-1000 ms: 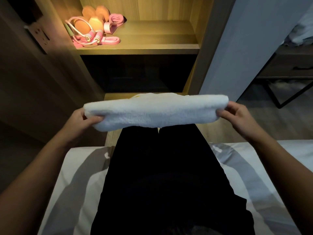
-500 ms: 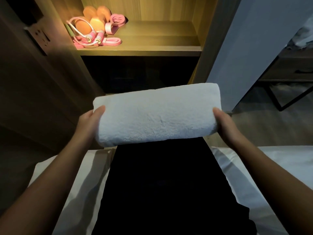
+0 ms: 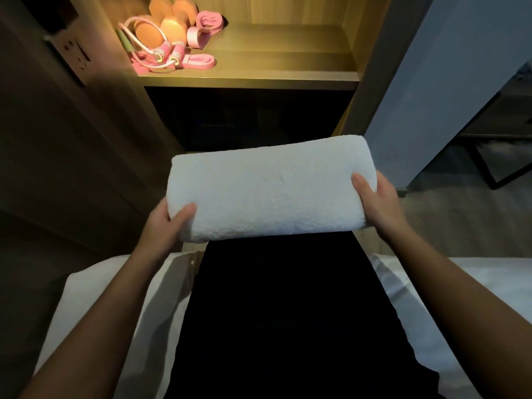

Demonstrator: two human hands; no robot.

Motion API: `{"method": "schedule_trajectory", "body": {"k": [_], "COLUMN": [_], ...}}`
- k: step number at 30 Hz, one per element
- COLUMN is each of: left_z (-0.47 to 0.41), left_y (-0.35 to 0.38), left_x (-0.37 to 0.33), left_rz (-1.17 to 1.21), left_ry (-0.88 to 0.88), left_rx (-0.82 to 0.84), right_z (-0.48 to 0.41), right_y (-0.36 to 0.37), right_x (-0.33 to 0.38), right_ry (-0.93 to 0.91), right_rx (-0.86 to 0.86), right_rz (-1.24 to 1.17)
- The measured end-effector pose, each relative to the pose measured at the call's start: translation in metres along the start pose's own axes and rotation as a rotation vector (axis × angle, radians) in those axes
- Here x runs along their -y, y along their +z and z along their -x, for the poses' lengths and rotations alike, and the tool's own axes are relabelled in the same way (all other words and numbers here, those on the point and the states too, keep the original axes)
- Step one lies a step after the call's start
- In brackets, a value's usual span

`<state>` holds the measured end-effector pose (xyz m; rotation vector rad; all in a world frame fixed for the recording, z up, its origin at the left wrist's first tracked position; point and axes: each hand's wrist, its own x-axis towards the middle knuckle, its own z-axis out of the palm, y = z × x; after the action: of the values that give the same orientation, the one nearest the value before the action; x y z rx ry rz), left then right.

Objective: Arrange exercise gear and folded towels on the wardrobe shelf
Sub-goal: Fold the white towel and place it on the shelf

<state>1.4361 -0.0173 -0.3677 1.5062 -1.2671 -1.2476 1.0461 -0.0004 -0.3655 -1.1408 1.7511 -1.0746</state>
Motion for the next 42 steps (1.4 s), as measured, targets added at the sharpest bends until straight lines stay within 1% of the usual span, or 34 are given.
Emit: {"method": "schedule_trajectory", "body": {"k": [2,4,5,6,7,9,10,11,12,14,16,18,19,20,21,22,23,24,25,26,27,28,30,32,34,36,38,40,42], "left_z": [-0.012,-0.027,-0.035,-0.045,-0.054,-0.071,-0.077,-0.083,-0.088,-0.092,-0.091,-0.088,-0.085,-0.081,-0.075,-0.070,-0.063,-0.055,-0.047,-0.041,-0.039,-0.040,-0.049,-0.056,-0.054,-0.045,-0.036,-0.035,-0.039], "left_y": [0.006,0.013,0.015,0.018,0.022,0.029,0.031,0.032,0.032,0.029,0.026,0.023,0.022,0.022,0.022,0.023,0.026,0.030,0.035,0.041,0.045,0.050,0.059,0.067,0.070,0.063,0.049,0.036,0.027], "left_x": [-0.008,-0.017,-0.020,-0.022,-0.024,-0.027,-0.029,-0.029,-0.029,-0.028,-0.023,-0.021,-0.021,-0.023,-0.027,-0.033,-0.037,-0.039,-0.039,-0.038,-0.037,-0.037,-0.043,-0.053,-0.054,-0.048,-0.042,-0.039,-0.042], "left_rz": [-0.033,-0.083,-0.118,-0.175,-0.244,-0.290,-0.301,-0.326,-0.368,-0.460,-0.539,-0.716,-0.831,-0.924,-0.988,-1.032,-1.067,-1.103,-1.166,-1.251,-1.327,-1.372,-1.411,-1.447,-1.478,-1.527,-1.546,-1.487,-1.411], "left_ry": [0.072,0.078,0.027,-0.062,-0.193,-0.440,-0.500,-0.512,-0.491,-0.393,-0.281,-0.151,-0.057,0.080,0.264,0.460,0.617,0.700,0.701,0.652,0.602,0.573,0.592,0.630,0.634,0.641,0.653,0.670,0.755], "left_rx": [-0.080,-0.155,-0.180,-0.187,-0.167,-0.101,-0.081,-0.069,-0.062,-0.036,0.010,-0.012,-0.058,-0.101,-0.114,-0.072,0.022,0.158,0.297,0.403,0.459,0.473,0.467,0.471,0.447,0.396,0.306,0.254,0.260], "right_z": [-0.009,-0.021,-0.028,-0.036,-0.042,-0.047,-0.049,-0.051,-0.052,-0.050,-0.048,-0.047,-0.046,-0.045,-0.042,-0.039,-0.034,-0.029,-0.023,-0.016,-0.010,-0.004,-0.001,-0.004,-0.009,-0.013,-0.015,-0.017,-0.020], "right_y": [0.001,-0.001,-0.002,-0.002,-0.002,0.002,0.004,0.005,0.005,0.007,0.008,0.009,0.010,0.010,0.011,0.013,0.017,0.020,0.025,0.032,0.039,0.045,0.056,0.063,0.064,0.061,0.059,0.059,0.059], "right_x": [0.010,0.018,0.019,0.018,0.015,0.009,0.007,0.005,0.005,0.003,0.000,0.004,0.008,0.013,0.019,0.026,0.033,0.040,0.044,0.046,0.046,0.046,0.041,0.038,0.038,0.037,0.036,0.036,0.037], "right_ry": [-0.056,-0.062,-0.024,0.047,0.142,0.357,0.399,0.393,0.367,0.338,0.360,0.350,0.286,0.160,-0.011,-0.195,-0.335,-0.403,-0.429,-0.437,-0.452,-0.471,-0.481,-0.476,-0.484,-0.545,-0.563,-0.544,-0.511], "right_rx": [-0.053,-0.074,-0.057,-0.012,0.057,0.162,0.160,0.140,0.114,0.075,0.063,0.073,0.071,0.050,0.016,-0.008,0.008,0.070,0.155,0.249,0.337,0.411,0.505,0.512,0.498,0.465,0.408,0.374,0.385], "right_rz": [0.035,0.074,0.116,0.175,0.226,0.193,0.165,0.165,0.196,0.257,0.295,0.395,0.506,0.655,0.796,0.884,0.902,0.874,0.829,0.818,0.866,0.951,1.134,1.224,1.224,1.151,1.054,1.008,0.971]}}
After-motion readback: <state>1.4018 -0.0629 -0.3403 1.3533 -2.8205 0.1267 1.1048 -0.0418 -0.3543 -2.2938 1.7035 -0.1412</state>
